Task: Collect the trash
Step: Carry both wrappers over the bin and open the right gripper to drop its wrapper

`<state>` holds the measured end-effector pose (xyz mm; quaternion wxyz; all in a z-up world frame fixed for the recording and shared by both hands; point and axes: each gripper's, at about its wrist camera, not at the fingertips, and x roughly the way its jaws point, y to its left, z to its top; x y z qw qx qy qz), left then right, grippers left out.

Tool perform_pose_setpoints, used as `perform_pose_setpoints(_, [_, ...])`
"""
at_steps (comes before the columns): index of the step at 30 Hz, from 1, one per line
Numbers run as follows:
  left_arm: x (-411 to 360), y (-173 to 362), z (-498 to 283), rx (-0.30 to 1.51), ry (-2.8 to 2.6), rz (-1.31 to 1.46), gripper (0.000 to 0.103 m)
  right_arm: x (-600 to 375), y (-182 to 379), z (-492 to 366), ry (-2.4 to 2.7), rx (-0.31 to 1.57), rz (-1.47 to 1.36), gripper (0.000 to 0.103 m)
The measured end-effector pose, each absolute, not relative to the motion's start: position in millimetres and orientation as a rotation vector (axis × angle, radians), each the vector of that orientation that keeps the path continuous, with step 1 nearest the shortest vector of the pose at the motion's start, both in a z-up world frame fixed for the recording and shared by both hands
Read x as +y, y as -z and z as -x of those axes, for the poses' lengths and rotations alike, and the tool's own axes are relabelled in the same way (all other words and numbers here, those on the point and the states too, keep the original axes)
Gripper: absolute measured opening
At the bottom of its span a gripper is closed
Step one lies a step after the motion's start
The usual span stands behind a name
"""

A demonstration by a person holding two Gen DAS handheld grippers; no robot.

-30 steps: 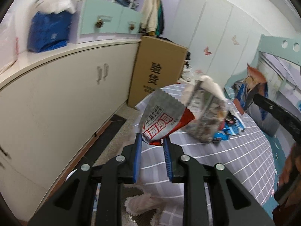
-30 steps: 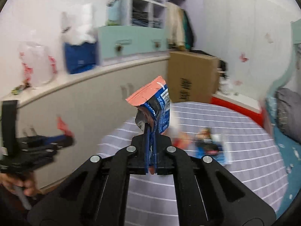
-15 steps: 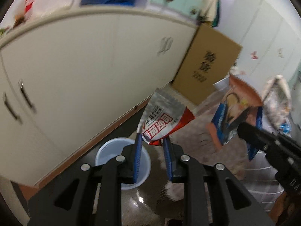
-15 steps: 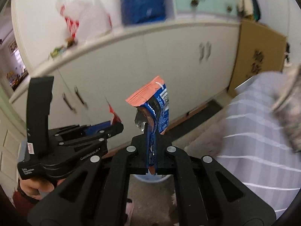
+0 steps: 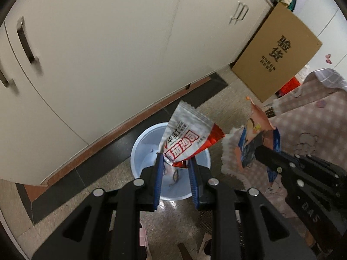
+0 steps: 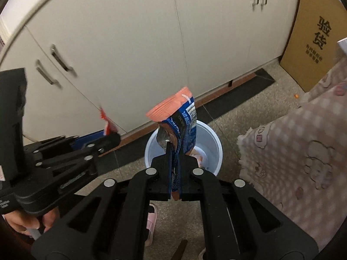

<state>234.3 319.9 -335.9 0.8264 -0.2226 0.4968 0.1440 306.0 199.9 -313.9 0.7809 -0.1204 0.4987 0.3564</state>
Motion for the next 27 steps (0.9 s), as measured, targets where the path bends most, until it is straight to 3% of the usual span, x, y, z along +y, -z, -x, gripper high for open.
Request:
perform_pose_setpoints(3, [324,348,-238,1.082,-0.314,0.48,0.022,198,328,-314,-0.764,1.112,0.245,0.01])
perform_pose_setpoints(7, [326,362,-243,1.108,-0.314,0.49,0.022,203,344,-321,-0.745,1.139,0.21,0.048])
perform_pose_setpoints(27, [312,366,-266,1.146,-0.282,0.464,0.022,182,325,-311,-0.658,1.064,0.242,0.053])
